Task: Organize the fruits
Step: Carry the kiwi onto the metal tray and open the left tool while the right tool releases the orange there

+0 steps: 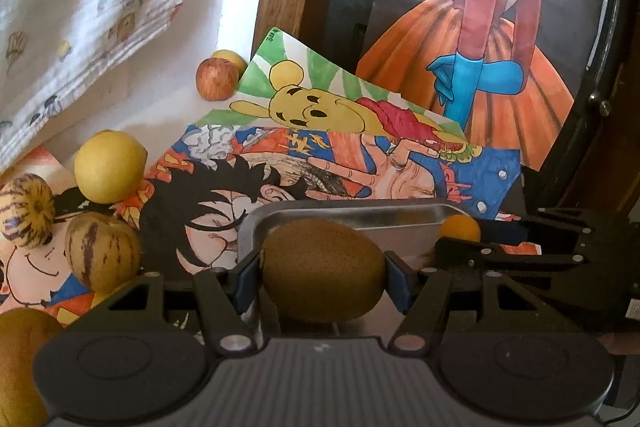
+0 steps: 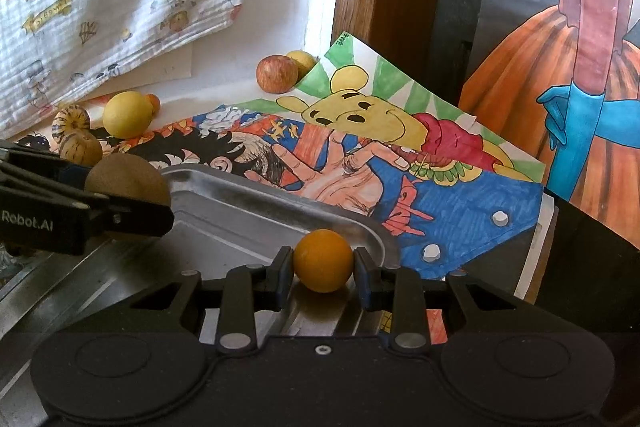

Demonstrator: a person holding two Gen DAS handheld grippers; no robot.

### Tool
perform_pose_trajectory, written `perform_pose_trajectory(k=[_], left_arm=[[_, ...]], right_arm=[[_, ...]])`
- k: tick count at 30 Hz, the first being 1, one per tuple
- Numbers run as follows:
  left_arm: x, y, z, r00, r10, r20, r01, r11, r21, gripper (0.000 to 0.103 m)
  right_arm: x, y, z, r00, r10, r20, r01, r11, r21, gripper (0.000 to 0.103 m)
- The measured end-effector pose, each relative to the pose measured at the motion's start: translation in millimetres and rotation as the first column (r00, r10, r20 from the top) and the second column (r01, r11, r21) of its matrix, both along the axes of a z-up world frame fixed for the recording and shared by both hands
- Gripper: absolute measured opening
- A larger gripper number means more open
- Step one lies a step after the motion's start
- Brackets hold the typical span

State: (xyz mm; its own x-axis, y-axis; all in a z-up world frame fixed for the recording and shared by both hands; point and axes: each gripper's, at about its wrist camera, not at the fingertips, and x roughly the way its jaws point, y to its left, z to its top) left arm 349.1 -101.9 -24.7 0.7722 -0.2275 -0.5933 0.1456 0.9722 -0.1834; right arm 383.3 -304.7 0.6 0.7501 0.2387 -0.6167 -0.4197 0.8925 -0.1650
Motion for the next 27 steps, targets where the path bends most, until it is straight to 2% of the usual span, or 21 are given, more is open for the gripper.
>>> perform_pose_trajectory(k=[16,19,23,27], left_arm=[[1,-3,-4,0.999,-0.026,-0.039,0.025,1.0,-0.014,0.068],[0,-3,-5,0.998,-0.034,-0.047,0.033,0.999,-0.019,0.068],[-9,-1,0,1.0,-0.023,-0.001,0.023,1.0,-0.018,0.074],[-19,4,9,1.0,-0.011,0.014,0.011,1.0,-0.02,0.076]], right_arm=[[-6,-3,-2,1.0,0.006,0.023,-0.006,1.0,0.013,0.035],[-8,-4,-1,1.0,0.012,0.025,-0.012,1.0,0.013,0.039],[-16,-3,3,0.999,0.022,0.04,-0.022,1.0,0.011,0.047],[-27,-4,11,0.998,0.023,0.06,-0.024,1.0,0.02,0.052]])
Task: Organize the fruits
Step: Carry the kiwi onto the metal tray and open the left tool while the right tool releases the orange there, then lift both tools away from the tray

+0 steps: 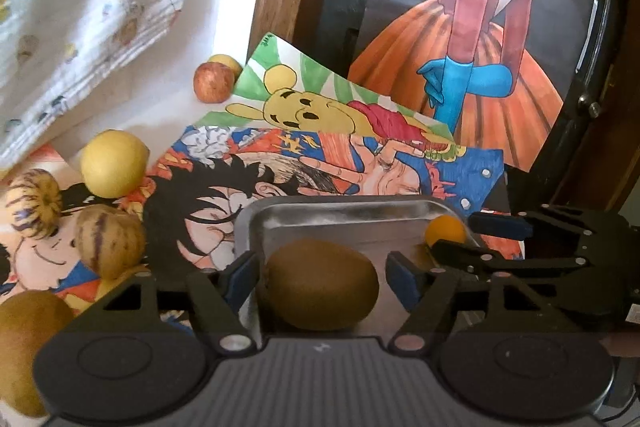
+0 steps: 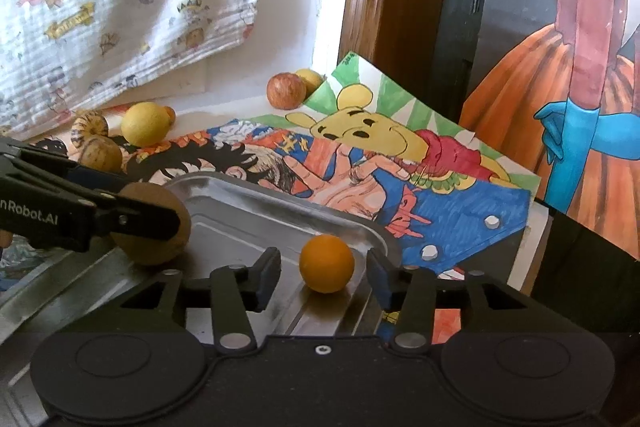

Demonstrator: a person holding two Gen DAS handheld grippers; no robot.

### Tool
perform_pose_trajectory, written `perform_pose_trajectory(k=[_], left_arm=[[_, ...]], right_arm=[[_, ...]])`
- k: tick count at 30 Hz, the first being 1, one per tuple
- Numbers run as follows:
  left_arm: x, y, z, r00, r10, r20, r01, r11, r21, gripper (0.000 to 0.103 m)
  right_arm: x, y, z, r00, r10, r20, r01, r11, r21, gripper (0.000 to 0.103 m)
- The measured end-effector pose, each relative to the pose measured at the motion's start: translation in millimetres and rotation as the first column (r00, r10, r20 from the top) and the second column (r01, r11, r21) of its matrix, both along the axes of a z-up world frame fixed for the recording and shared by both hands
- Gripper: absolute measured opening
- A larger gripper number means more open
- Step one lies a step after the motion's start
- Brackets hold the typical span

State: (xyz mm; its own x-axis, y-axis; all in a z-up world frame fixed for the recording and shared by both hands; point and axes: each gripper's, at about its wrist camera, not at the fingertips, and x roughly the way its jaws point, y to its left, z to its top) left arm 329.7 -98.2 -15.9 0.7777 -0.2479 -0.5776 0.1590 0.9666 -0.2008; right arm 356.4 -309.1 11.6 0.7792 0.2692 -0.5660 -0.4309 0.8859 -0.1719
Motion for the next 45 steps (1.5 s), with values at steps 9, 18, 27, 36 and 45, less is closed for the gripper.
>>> perform_pose_trajectory(k=[9,18,27,36,45], left_arm=[[-49,13,27,0.996,0.065,0.053,-0.064,0.998,-0.023,0.101],[-118,29,46,0.989,0.124,0.077,-0.12,0.991,-0.051,0.102],[-182,46,50,0.989,0.138,0.06,-0.138,0.99,-0.018,0.102],[-223,73,32,0.988,0.155,-0.013,-0.155,0.988,0.014,0.102],[-236,100,21,0.98,0.178,-0.091,-0.178,0.984,0.013,0.102]], right_arm=[[-41,-3,32,0.999,-0.01,0.052,0.007,0.998,0.055,0.079],[-118,-2,62,0.996,-0.006,0.093,-0.006,0.992,0.126,0.099],[-189,12,66,0.999,0.003,0.041,-0.01,0.987,0.163,0.102],[-237,33,50,0.998,0.003,-0.062,0.007,0.986,0.164,0.102],[-260,53,22,0.982,0.002,-0.191,0.023,0.991,0.129,0.102]])
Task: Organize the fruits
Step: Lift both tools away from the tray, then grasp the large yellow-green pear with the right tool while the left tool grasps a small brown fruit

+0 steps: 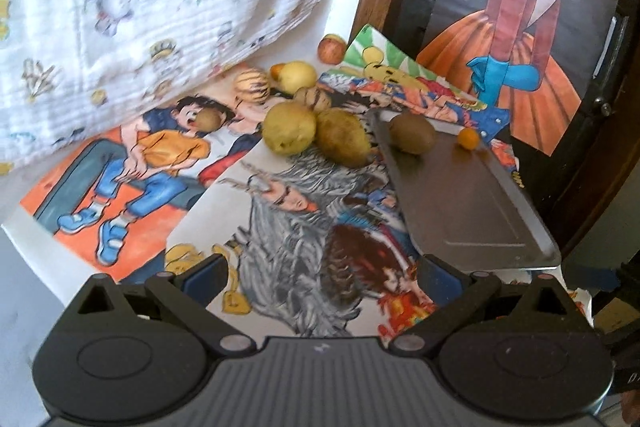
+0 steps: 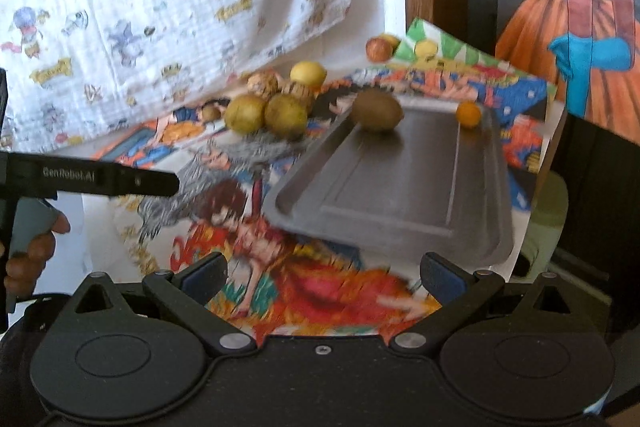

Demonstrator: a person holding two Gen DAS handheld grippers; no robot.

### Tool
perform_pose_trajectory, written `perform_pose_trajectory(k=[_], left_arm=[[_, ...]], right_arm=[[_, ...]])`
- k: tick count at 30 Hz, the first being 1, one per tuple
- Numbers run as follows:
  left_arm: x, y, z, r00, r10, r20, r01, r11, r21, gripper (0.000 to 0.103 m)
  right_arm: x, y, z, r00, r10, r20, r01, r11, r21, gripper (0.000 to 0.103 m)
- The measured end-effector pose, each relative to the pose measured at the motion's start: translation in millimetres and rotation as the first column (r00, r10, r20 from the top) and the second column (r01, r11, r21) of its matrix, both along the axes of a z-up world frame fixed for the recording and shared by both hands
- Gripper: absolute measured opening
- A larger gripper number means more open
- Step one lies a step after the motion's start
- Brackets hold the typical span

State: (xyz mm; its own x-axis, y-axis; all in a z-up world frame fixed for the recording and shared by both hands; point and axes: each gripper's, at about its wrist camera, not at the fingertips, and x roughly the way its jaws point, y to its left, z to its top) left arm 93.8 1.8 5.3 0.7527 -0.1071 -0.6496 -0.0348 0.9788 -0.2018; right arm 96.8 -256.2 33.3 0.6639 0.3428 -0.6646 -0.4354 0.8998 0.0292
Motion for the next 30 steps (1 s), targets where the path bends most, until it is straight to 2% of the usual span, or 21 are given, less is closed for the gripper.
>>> perform_pose_trajectory(k=[6,9,13,18,22,24,26,30], left_arm=[[1,5,-3,0.998,0.026,-0.057,-0.023,0.998,0.053,0.102],[5,11,-1,0.996,0.055,-0.069,-0.051,0.997,0.065,0.102],[14,18,3,0.993,0.097,-0.063,-0.09,0.991,0.101,0.102],[35,30,7,0.991,0.125,-0.054,-0.115,0.981,0.156,0.102],[56,35,6,0.995,0.102,-0.018,-0.095,0.965,0.242,0.102],[67,38,5,0.997,0.074,0.007,-0.073,0.962,0.263,0.102],[78,41,4,0.999,0.044,0.028,-0.05,0.965,0.259,0.102],[100,48,2,0.998,-0.022,0.066,0.008,0.979,0.204,0.102]], right_arm=[[-1,12,-7,0.998,0.002,-0.07,-0.001,1.0,0.009,0.102],[3,19,-3,0.997,0.027,-0.075,-0.027,1.0,-0.001,0.102],[15,32,10,0.996,0.078,-0.038,-0.08,0.996,-0.037,0.102],[42,50,24,0.979,0.2,0.03,-0.193,0.971,-0.141,0.102],[73,63,26,0.954,0.293,0.068,-0.275,0.941,-0.197,0.102],[92,70,23,0.943,0.325,0.075,-0.303,0.928,-0.216,0.102],[111,76,18,0.935,0.348,0.072,-0.324,0.917,-0.232,0.102],[147,90,4,0.916,0.398,0.06,-0.369,0.89,-0.268,0.102]])
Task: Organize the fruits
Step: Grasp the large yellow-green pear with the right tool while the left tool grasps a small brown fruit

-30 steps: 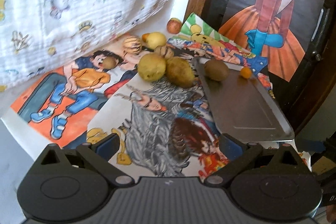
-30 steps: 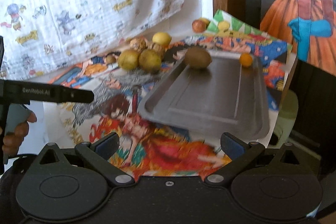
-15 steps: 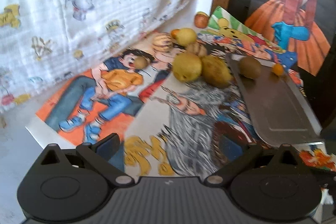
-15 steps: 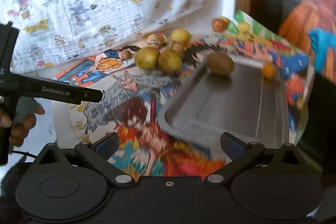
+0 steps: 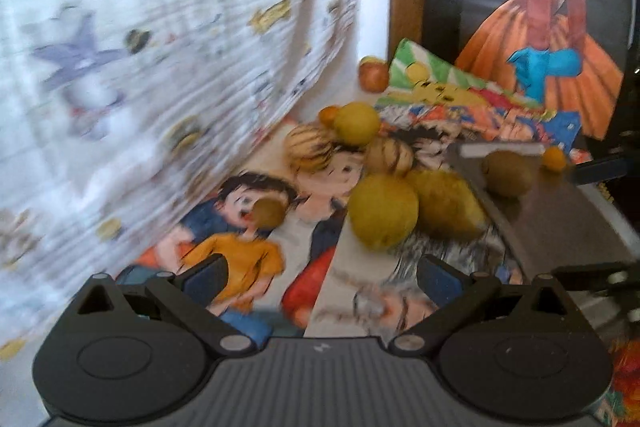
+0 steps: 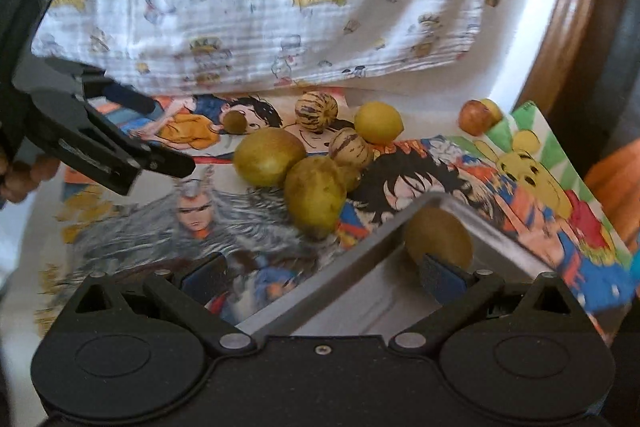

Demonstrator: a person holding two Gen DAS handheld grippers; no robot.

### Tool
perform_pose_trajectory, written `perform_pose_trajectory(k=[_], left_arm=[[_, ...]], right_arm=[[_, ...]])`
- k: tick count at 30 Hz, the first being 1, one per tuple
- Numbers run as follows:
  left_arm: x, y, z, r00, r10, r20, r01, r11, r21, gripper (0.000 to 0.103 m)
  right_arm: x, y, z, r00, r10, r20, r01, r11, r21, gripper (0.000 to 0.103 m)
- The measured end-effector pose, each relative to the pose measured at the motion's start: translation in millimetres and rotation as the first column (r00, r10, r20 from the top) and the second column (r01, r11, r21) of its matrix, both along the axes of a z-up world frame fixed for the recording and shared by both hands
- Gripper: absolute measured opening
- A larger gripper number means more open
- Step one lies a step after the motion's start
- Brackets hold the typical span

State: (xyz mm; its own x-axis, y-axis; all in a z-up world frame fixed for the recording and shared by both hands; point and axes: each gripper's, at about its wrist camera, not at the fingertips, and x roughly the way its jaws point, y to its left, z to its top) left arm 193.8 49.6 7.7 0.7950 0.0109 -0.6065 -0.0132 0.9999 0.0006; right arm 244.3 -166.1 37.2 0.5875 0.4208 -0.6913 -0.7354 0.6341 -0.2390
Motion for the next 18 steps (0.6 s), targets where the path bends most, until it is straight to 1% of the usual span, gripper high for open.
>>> perform_pose_trajectory(k=[3,8,11,14,18], left_arm=[[16,3,-2,0.999,-0.038,0.01,0.038,0.999,-0.026,0.102],[38,6,-8,0.99,-0.139,0.015,0.14,0.99,-0.022,0.102],[46,6,-13,0.98,-0.198,0.006,0.198,0.98,-0.002,0.102],[50,5,-17,0.971,-0.24,0.0,0.24,0.97,0.033,0.102],[52,6,-23,0.969,-0.247,-0.009,0.247,0.966,0.071,0.102]], right_arm=[[20,12,-11,0.999,0.05,0.012,-0.05,0.998,-0.034,0.101],[35,31,-29,0.988,0.148,0.041,-0.143,0.984,-0.105,0.094],[42,38,-34,0.984,0.178,0.034,-0.173,0.979,-0.103,0.09],[48,40,-37,0.981,0.191,0.028,-0.188,0.978,-0.089,0.088],[56,42,-41,0.981,0.193,0.022,-0.191,0.979,-0.078,0.086]])
